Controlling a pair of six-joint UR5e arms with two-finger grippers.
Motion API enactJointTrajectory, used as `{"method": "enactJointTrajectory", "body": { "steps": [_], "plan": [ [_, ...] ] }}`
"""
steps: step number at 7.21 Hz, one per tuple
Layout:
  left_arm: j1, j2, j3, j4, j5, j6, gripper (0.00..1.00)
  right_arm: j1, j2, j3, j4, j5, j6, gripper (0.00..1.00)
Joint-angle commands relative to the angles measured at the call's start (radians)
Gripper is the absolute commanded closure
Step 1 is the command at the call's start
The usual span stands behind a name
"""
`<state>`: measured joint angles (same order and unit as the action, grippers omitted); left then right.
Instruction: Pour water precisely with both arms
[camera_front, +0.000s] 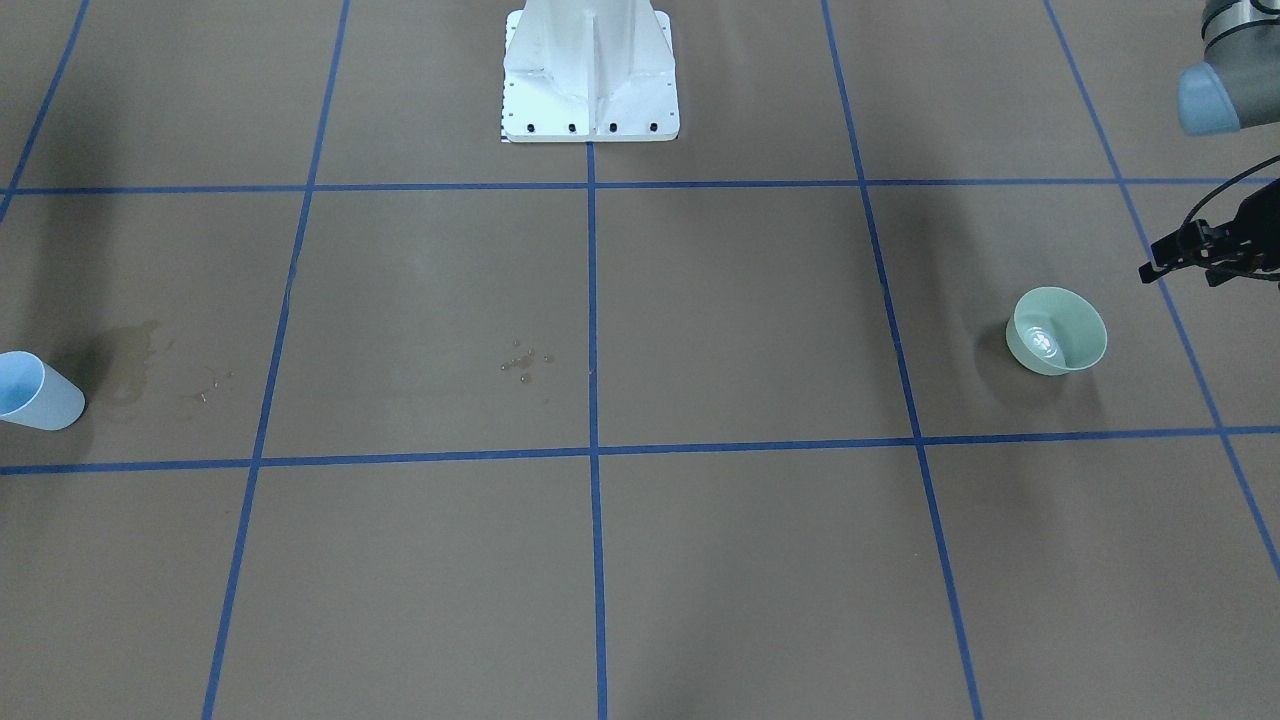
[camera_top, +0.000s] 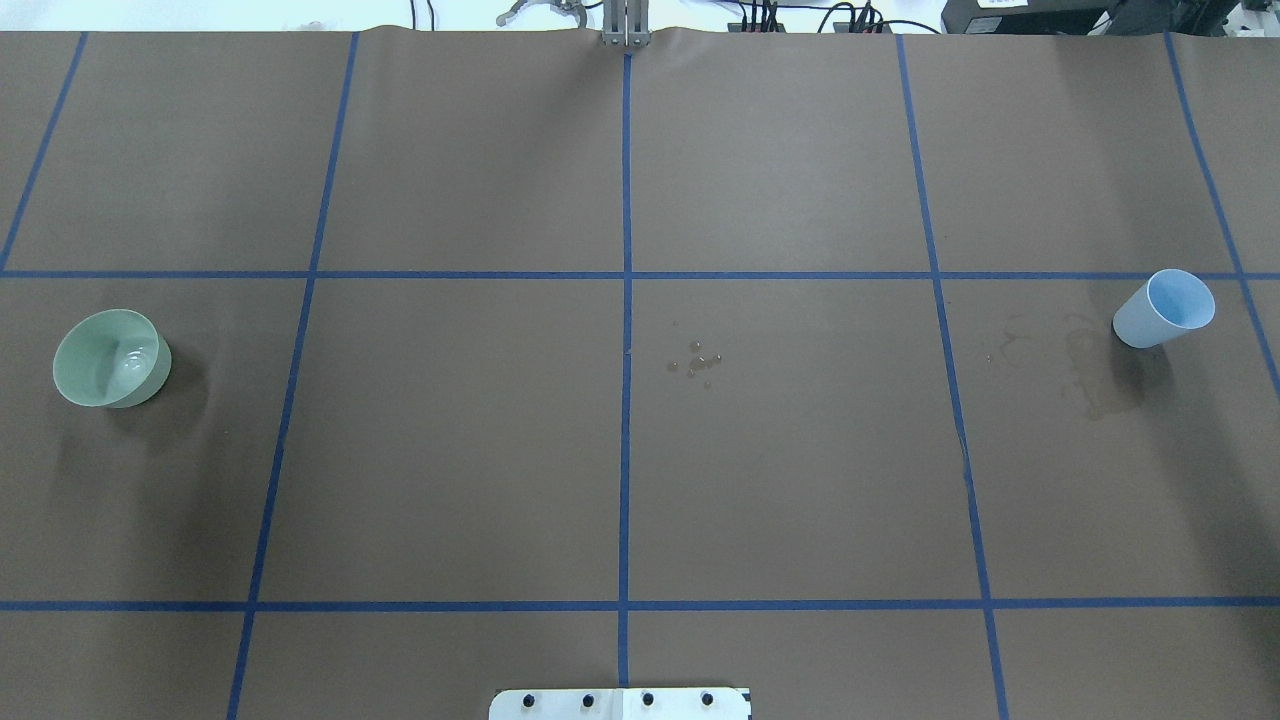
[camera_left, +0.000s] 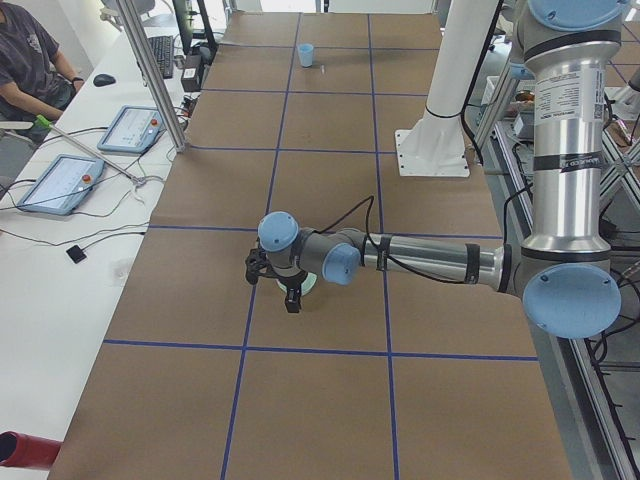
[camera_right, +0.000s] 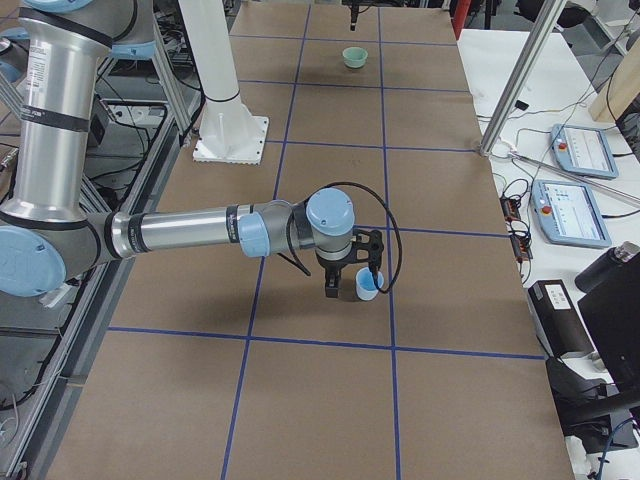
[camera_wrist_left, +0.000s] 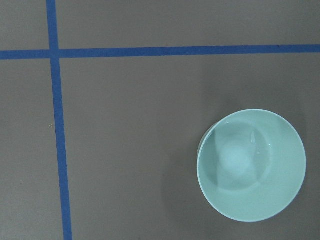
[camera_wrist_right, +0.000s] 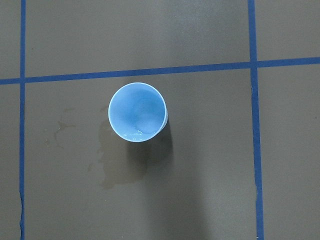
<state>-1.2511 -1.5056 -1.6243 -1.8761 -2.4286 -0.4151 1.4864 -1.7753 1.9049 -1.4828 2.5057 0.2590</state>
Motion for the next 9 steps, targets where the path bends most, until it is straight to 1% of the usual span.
{"method": "enactJointTrajectory", "body": {
  "steps": [1, 3, 5, 6, 7, 8, 9],
  "plan": [
    [0.044, -0.028, 0.067, -0.093, 0.0, -0.027, 0.01, 0.0, -0.001, -0.001, -0.001, 0.021, 0.002, 0.01],
    [0.068, -0.056, 0.09, -0.095, 0.0, -0.025, 0.01, -0.002, 0.001, -0.003, -0.001, 0.021, 0.008, 0.01],
    [0.106, -0.144, 0.196, -0.095, -0.001, -0.084, 0.01, -0.003, 0.001, -0.003, -0.002, 0.021, 0.008, 0.01],
    [0.137, -0.154, 0.208, -0.095, -0.001, -0.099, 0.08, -0.003, 0.002, -0.001, -0.001, 0.021, 0.008, 0.01],
    [0.142, -0.154, 0.212, -0.095, -0.001, -0.102, 0.53, -0.003, 0.004, -0.001, -0.001, 0.021, 0.008, 0.01],
    [0.145, -0.153, 0.208, -0.089, -0.009, -0.099, 1.0, -0.005, 0.004, -0.001, -0.002, 0.022, 0.008, 0.01],
    [0.145, -0.156, 0.208, -0.084, -0.033, -0.102, 1.0, -0.008, 0.004, -0.001, -0.002, 0.022, 0.014, 0.01]
  ]
}}
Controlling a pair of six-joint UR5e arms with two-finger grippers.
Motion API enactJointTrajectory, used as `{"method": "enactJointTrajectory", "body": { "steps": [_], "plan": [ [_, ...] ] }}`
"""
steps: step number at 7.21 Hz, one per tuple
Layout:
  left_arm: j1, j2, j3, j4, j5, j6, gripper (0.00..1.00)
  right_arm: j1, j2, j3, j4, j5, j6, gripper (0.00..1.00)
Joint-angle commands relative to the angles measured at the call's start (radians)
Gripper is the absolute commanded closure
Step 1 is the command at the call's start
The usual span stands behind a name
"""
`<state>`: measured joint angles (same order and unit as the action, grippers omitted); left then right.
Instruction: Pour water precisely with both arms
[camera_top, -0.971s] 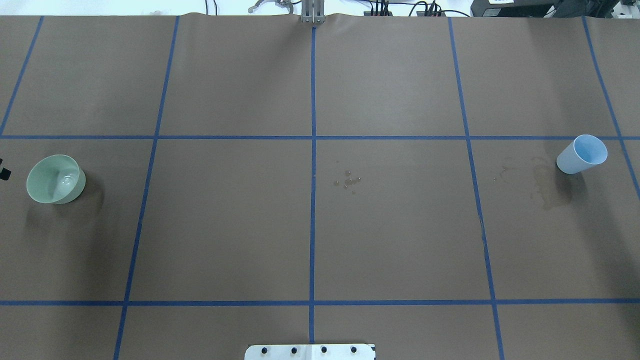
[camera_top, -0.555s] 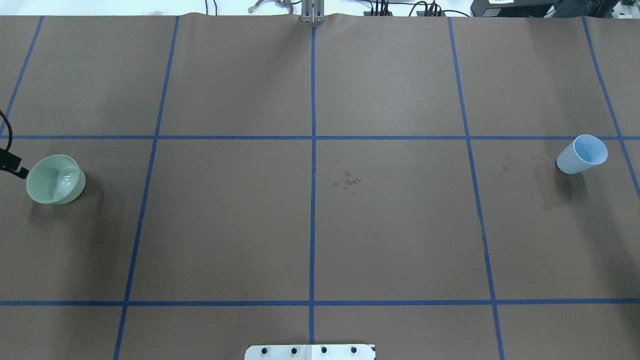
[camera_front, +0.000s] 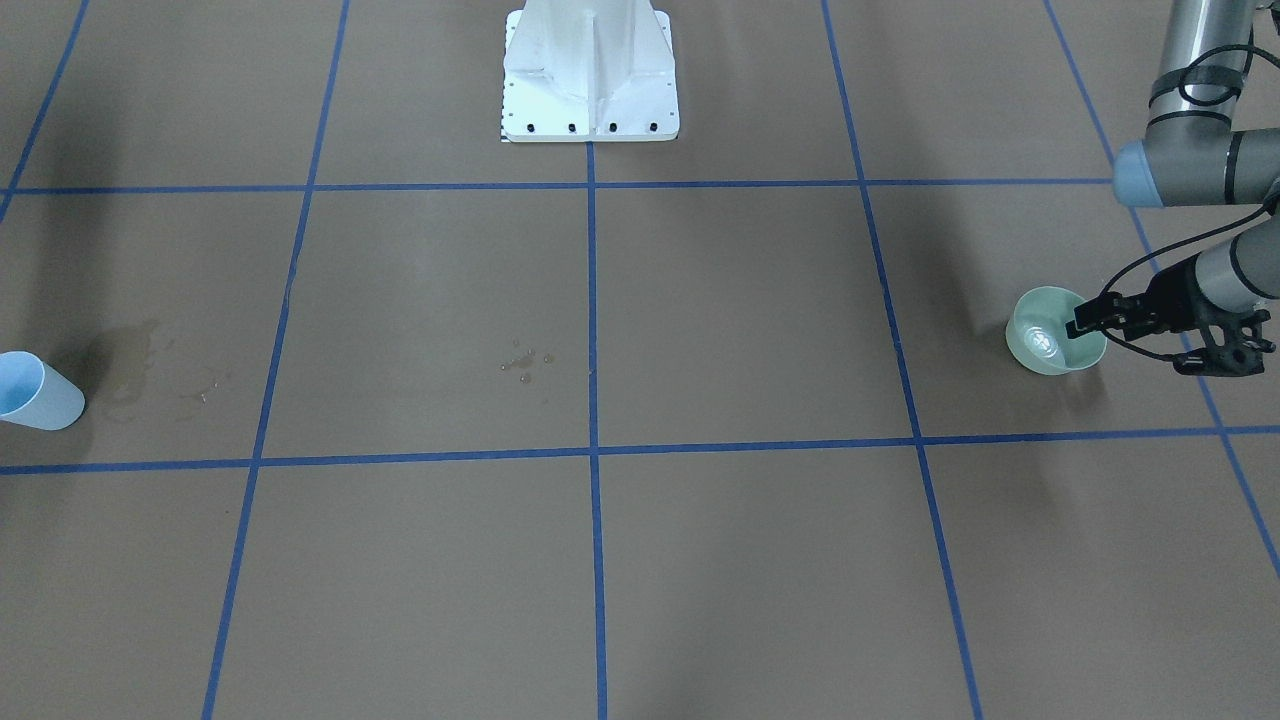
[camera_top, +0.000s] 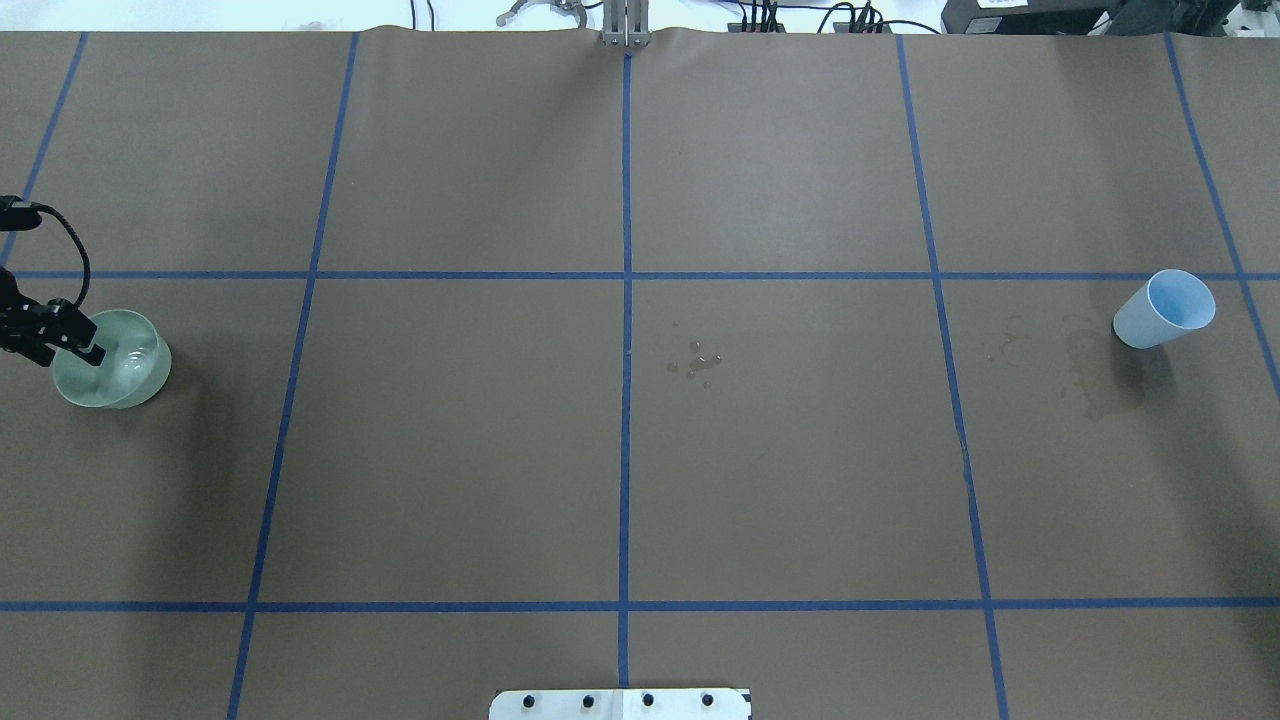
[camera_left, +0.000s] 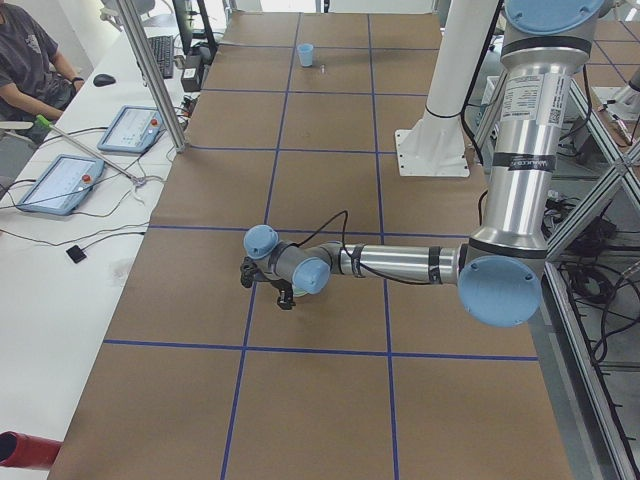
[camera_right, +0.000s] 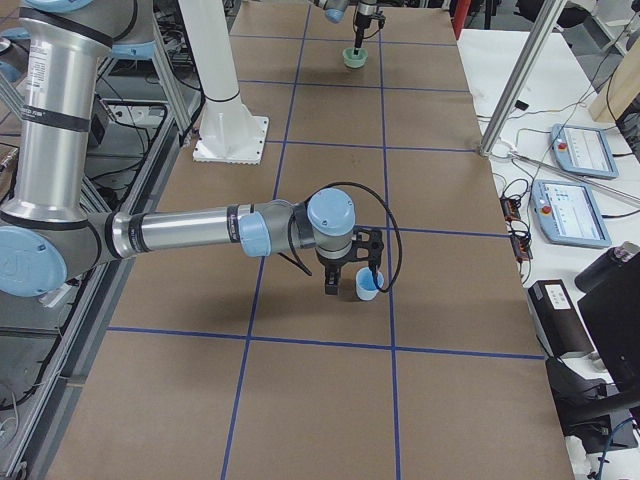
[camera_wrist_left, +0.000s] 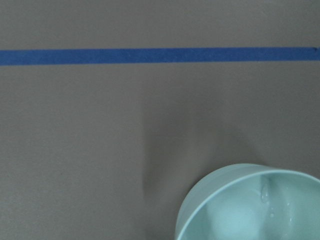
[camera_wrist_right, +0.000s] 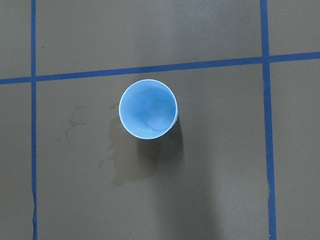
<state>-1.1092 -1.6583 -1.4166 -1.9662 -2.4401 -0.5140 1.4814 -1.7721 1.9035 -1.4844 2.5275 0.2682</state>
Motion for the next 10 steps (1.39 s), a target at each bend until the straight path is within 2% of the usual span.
{"method": "enactJointTrajectory", "body": {
  "steps": [1, 2, 3, 4, 5, 6, 7, 8, 9, 10],
  "plan": [
    [0.003, 0.0, 0.008, 0.016, -0.061, -0.009, 1.0, -0.004, 0.0, 0.0, -0.001, -0.001, 0.005, 0.01],
    [-0.001, 0.0, -0.011, 0.027, -0.135, -0.041, 1.0, -0.006, 0.0, -0.001, -0.001, -0.001, 0.006, 0.01],
    [0.002, -0.011, -0.092, 0.05, -0.184, -0.093, 1.0, -0.006, 0.002, -0.001, -0.001, -0.001, 0.006, 0.01],
    [0.006, -0.065, -0.192, 0.064, -0.183, -0.277, 1.0, -0.007, 0.003, -0.001, -0.001, -0.001, 0.006, 0.01],
    [0.096, -0.183, -0.244, 0.066, -0.174, -0.516, 1.0, -0.01, 0.005, -0.003, -0.001, -0.003, 0.006, 0.01],
    [0.215, -0.328, -0.246, 0.069, -0.107, -0.792, 1.0, -0.012, 0.006, -0.003, -0.001, -0.003, 0.006, 0.01],
    [0.329, -0.422, -0.239, 0.07, 0.02, -0.978, 1.0, -0.012, 0.008, -0.006, 0.001, -0.006, 0.005, 0.01],
    [0.389, -0.502, -0.194, 0.072, 0.106, -1.024, 1.0, -0.012, 0.008, -0.006, 0.001, -0.006, 0.005, 0.01],
    [0.408, -0.599, -0.088, 0.07, 0.118, -1.025, 1.0, -0.01, 0.016, -0.004, 0.001, -0.006, 0.006, 0.01],
    [0.449, -0.665, 0.001, 0.069, 0.174, -1.025, 1.0, -0.012, 0.016, -0.004, 0.001, -0.006, 0.011, 0.01]
  ]
}}
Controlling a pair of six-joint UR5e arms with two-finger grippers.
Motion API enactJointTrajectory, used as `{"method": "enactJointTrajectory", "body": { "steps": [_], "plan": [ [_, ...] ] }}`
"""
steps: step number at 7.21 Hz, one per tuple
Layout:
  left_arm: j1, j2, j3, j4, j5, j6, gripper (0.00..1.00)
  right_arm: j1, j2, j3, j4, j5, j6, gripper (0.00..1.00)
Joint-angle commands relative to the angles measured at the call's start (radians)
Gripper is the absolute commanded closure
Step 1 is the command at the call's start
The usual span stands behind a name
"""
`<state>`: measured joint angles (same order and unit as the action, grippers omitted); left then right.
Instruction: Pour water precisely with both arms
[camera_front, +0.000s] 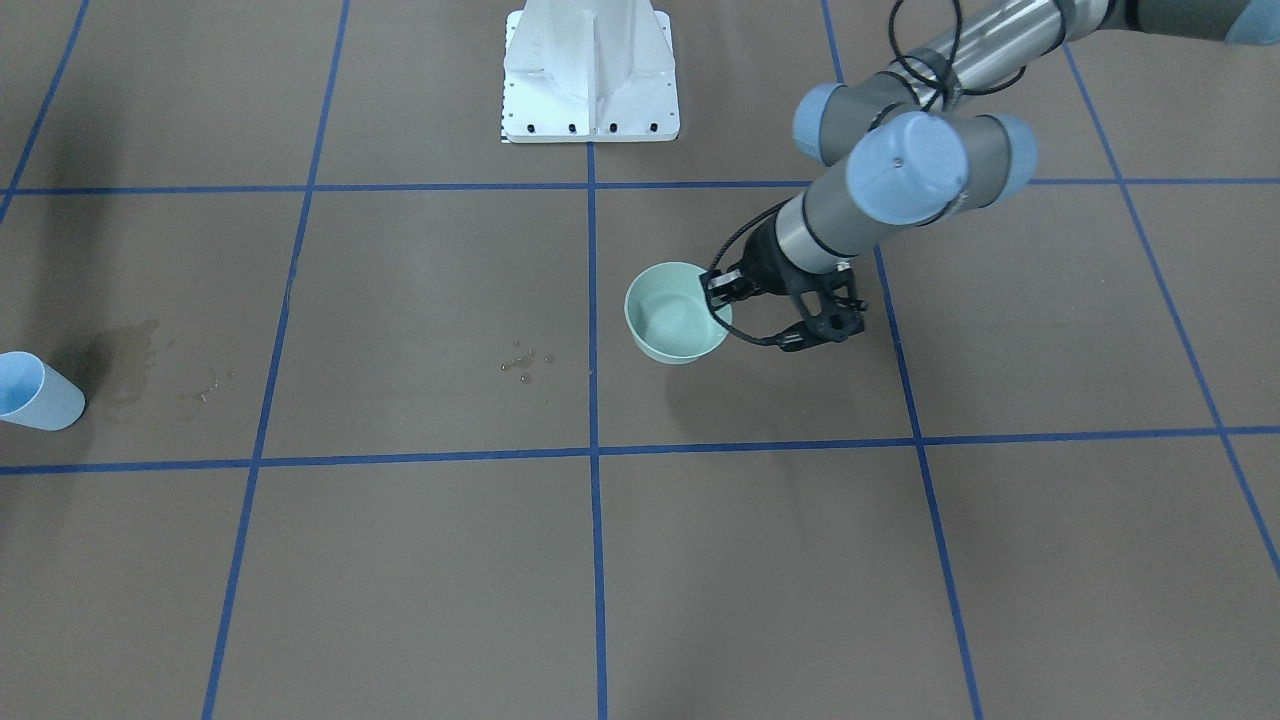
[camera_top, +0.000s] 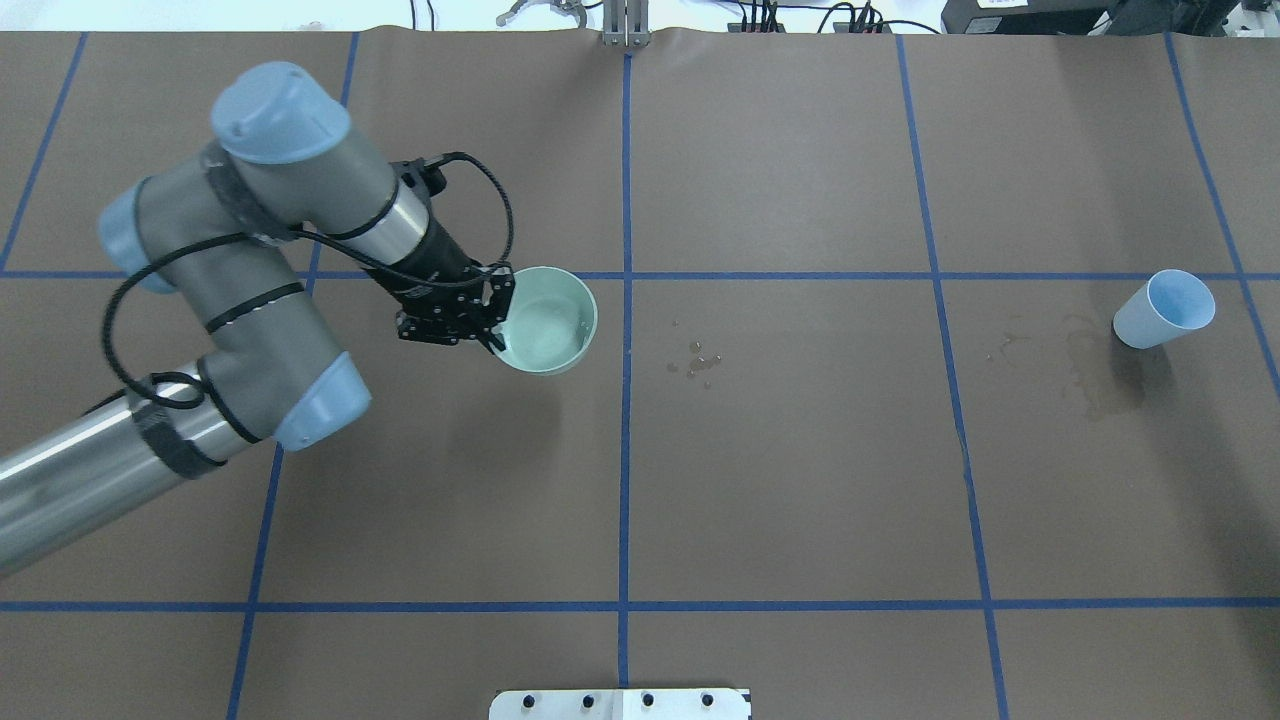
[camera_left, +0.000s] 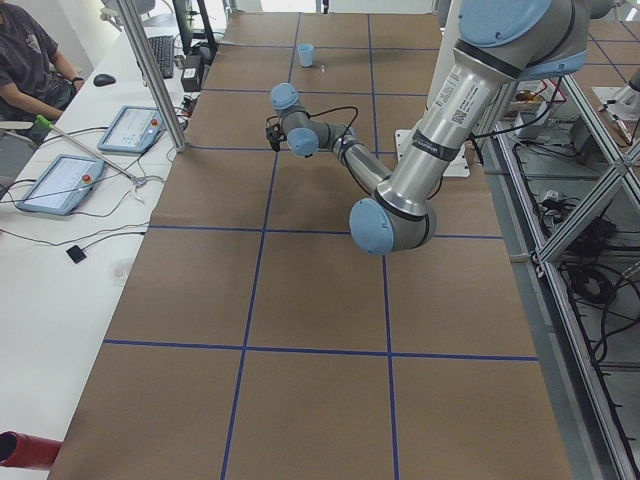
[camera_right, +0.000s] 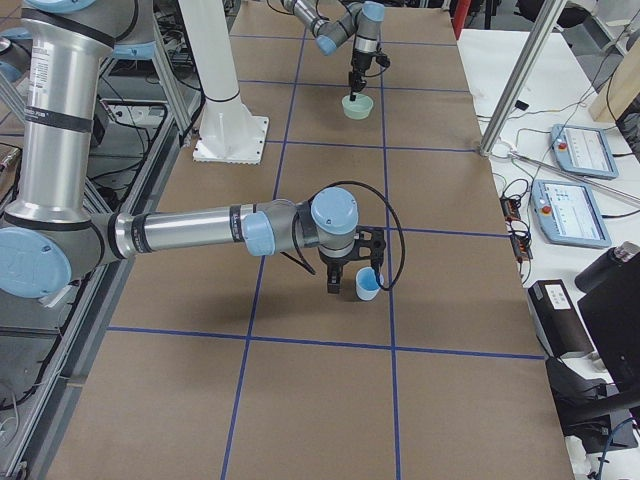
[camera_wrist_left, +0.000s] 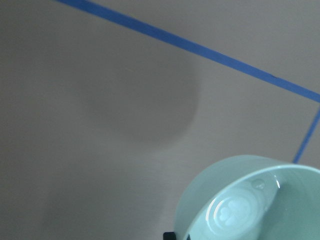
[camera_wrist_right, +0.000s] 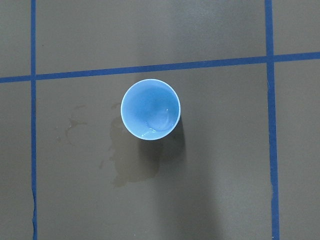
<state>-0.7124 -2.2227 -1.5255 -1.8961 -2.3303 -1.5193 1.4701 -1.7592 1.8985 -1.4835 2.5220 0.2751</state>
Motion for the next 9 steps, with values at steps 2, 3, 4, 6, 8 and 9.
{"method": "enactJointTrajectory", "body": {
  "steps": [2, 3, 4, 6, 8, 9],
  "plan": [
    [0.082, -0.133, 0.16, -0.003, 0.109, -0.016, 1.0, -0.001, 0.003, 0.001, 0.0, 0.0, 0.004, 0.01],
    [0.082, -0.138, 0.169, -0.008, 0.109, -0.016, 1.0, -0.001, 0.003, 0.001, 0.0, 0.0, 0.007, 0.01],
    [0.082, -0.137, 0.17, -0.006, 0.109, -0.016, 1.0, 0.001, 0.003, 0.001, 0.0, 0.0, 0.007, 0.01],
    [0.082, -0.14, 0.182, -0.011, 0.109, -0.016, 1.0, -0.001, 0.004, 0.001, 0.0, 0.0, 0.009, 0.01],
    [0.085, -0.143, 0.189, -0.011, 0.109, -0.016, 0.61, -0.001, 0.004, 0.002, 0.002, 0.0, 0.009, 0.01],
    [0.085, -0.143, 0.189, -0.011, 0.108, -0.016, 0.52, -0.001, 0.004, 0.004, 0.002, 0.0, 0.009, 0.01]
  ]
}}
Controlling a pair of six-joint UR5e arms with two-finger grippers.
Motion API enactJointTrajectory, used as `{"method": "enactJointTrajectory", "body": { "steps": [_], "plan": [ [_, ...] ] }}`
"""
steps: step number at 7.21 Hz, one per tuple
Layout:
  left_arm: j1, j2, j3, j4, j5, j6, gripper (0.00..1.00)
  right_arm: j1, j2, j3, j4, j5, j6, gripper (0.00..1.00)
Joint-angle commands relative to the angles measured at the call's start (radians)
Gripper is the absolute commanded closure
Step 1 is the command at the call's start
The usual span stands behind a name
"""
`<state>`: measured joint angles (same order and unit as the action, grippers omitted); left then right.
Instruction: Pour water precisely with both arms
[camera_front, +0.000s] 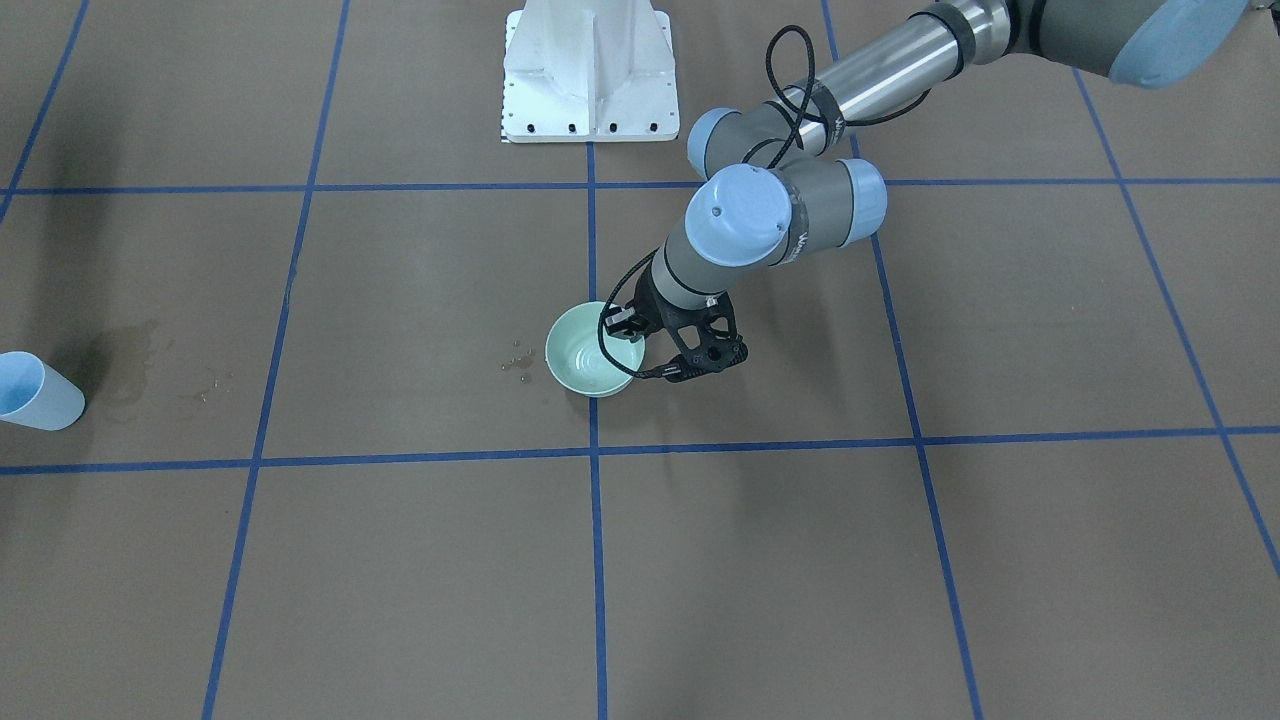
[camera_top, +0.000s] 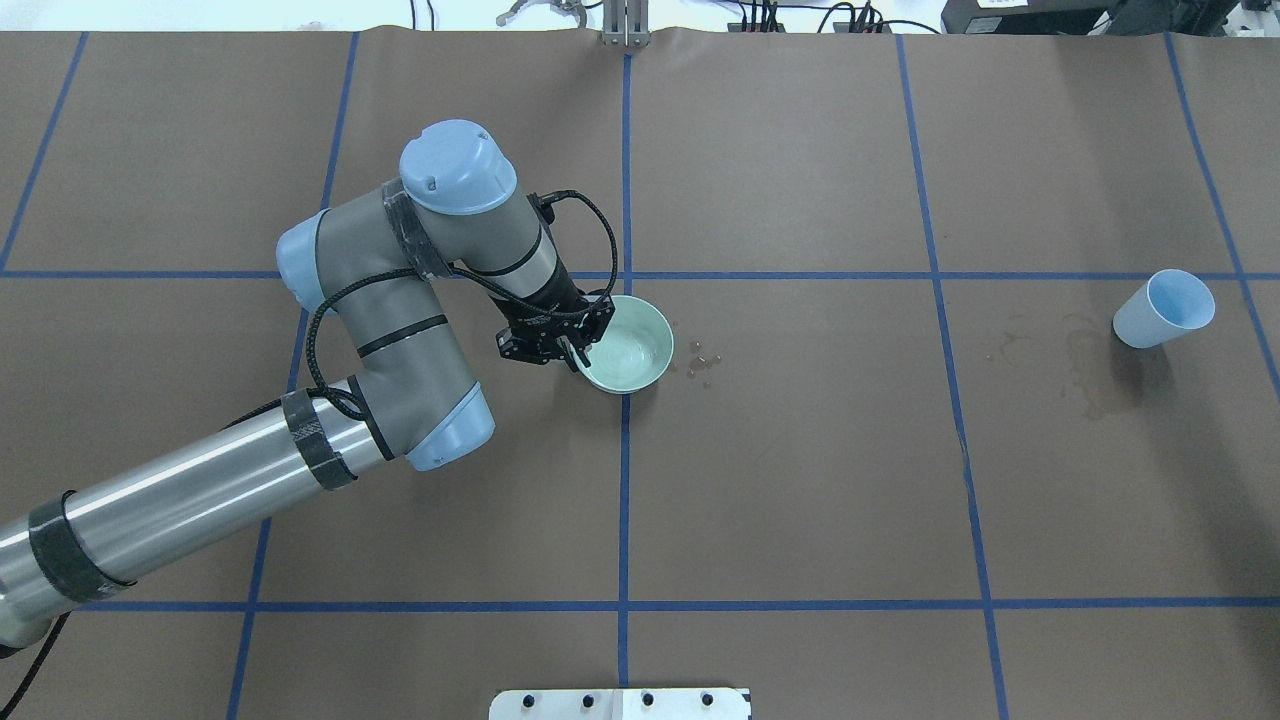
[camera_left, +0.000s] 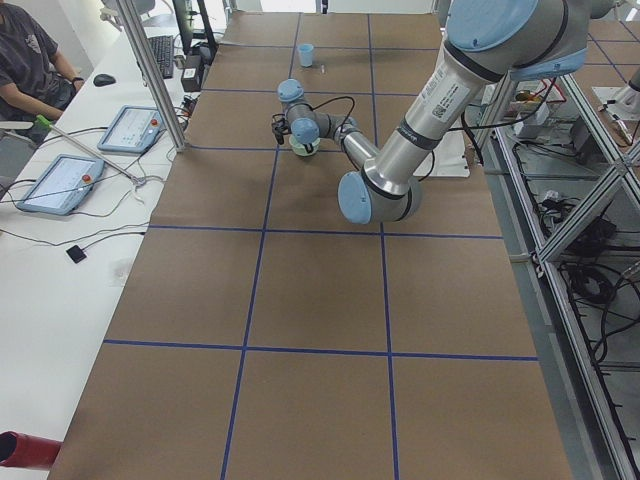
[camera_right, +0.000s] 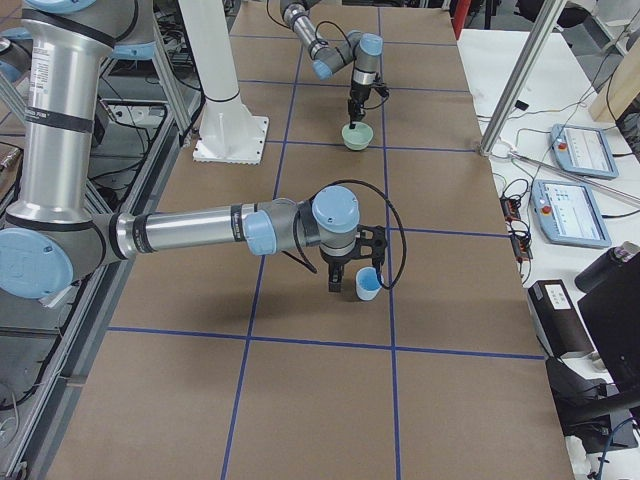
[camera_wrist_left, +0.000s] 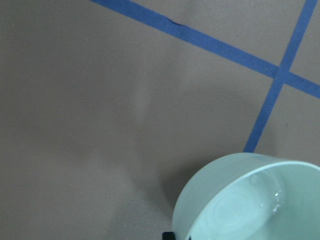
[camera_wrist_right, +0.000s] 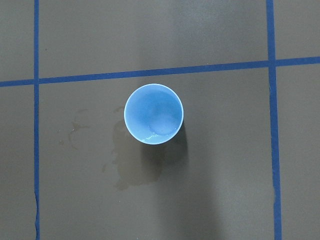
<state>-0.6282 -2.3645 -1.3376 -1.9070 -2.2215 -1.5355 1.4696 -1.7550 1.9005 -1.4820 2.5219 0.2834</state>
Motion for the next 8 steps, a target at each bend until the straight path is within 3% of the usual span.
{"method": "enactJointTrajectory", "body": {
  "steps": [1, 3, 4, 6, 7, 8],
  "plan": [
    [-0.001, -0.008, -0.005, 0.0, -0.001, 0.0, 0.44, 0.001, 0.0, 0.005, 0.0, 0.0, 0.0, 0.01],
    [-0.017, -0.013, -0.069, 0.008, -0.001, -0.003, 0.31, 0.0, 0.008, 0.009, 0.005, 0.0, -0.001, 0.01],
    [-0.036, -0.009, -0.104, 0.006, -0.001, -0.002, 0.31, -0.009, 0.005, 0.002, 0.102, 0.0, 0.0, 0.01],
    [-0.045, -0.004, -0.121, -0.001, -0.001, 0.002, 0.3, -0.139, -0.018, -0.023, 0.294, -0.102, 0.008, 0.01],
    [-0.057, 0.011, -0.136, -0.001, -0.003, 0.0, 0.13, -0.182, -0.043, -0.053, 0.433, -0.136, 0.007, 0.01],
    [-0.059, 0.042, -0.174, -0.001, -0.001, 0.0, 0.12, -0.221, -0.095, -0.076, 0.601, -0.214, 0.007, 0.01]
  ]
}}
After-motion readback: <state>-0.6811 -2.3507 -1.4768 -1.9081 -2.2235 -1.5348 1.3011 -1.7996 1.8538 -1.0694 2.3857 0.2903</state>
